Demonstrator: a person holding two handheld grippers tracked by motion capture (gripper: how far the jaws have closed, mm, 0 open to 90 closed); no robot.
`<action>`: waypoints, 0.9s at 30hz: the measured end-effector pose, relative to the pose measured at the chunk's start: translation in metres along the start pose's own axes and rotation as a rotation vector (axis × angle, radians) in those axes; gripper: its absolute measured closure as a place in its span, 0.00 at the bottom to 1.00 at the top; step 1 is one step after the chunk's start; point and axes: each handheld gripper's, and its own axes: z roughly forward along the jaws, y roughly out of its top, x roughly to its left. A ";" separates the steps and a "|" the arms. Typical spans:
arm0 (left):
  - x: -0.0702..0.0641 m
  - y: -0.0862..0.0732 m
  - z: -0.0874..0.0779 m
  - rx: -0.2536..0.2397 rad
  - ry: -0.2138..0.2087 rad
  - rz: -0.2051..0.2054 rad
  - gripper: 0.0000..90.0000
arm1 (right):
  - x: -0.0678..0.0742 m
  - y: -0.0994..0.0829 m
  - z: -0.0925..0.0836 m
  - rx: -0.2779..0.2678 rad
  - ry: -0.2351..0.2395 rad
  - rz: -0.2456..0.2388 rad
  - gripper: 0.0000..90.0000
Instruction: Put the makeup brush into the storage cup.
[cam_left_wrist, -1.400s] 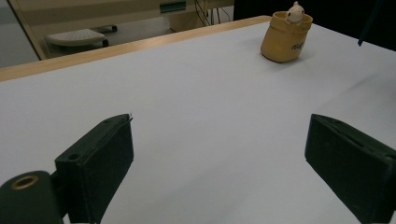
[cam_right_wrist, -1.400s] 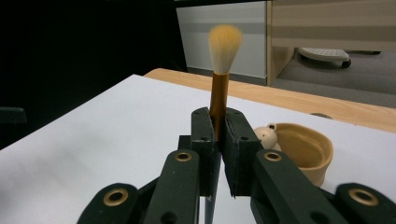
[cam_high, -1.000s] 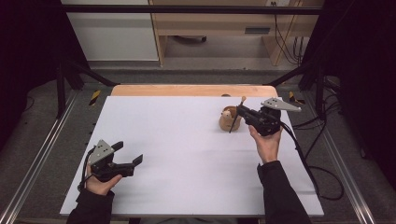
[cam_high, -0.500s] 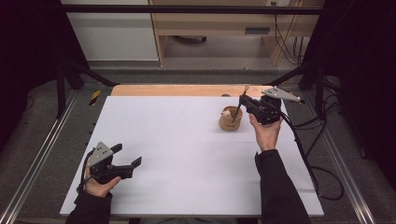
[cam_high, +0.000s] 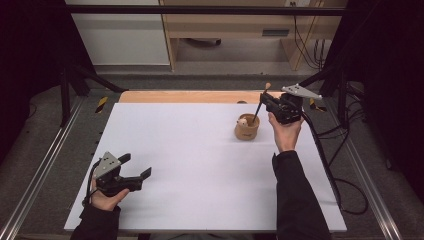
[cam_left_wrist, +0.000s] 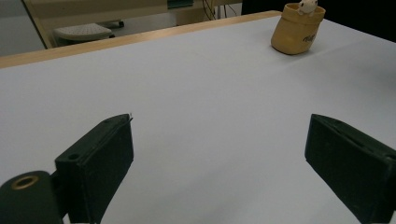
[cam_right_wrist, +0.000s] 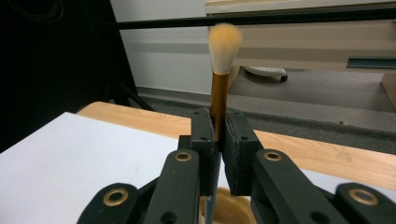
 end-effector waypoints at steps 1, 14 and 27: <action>0.000 0.000 0.000 -0.001 0.001 0.000 0.08 | -0.001 0.000 0.001 -0.001 -0.004 0.001 0.93; 0.001 0.000 0.000 0.003 -0.002 -0.003 0.08 | -0.007 -0.007 0.024 0.011 -0.059 -0.007 0.93; 0.001 0.000 0.000 0.002 -0.001 -0.003 0.08 | -0.010 -0.020 0.039 0.041 -0.078 0.007 0.93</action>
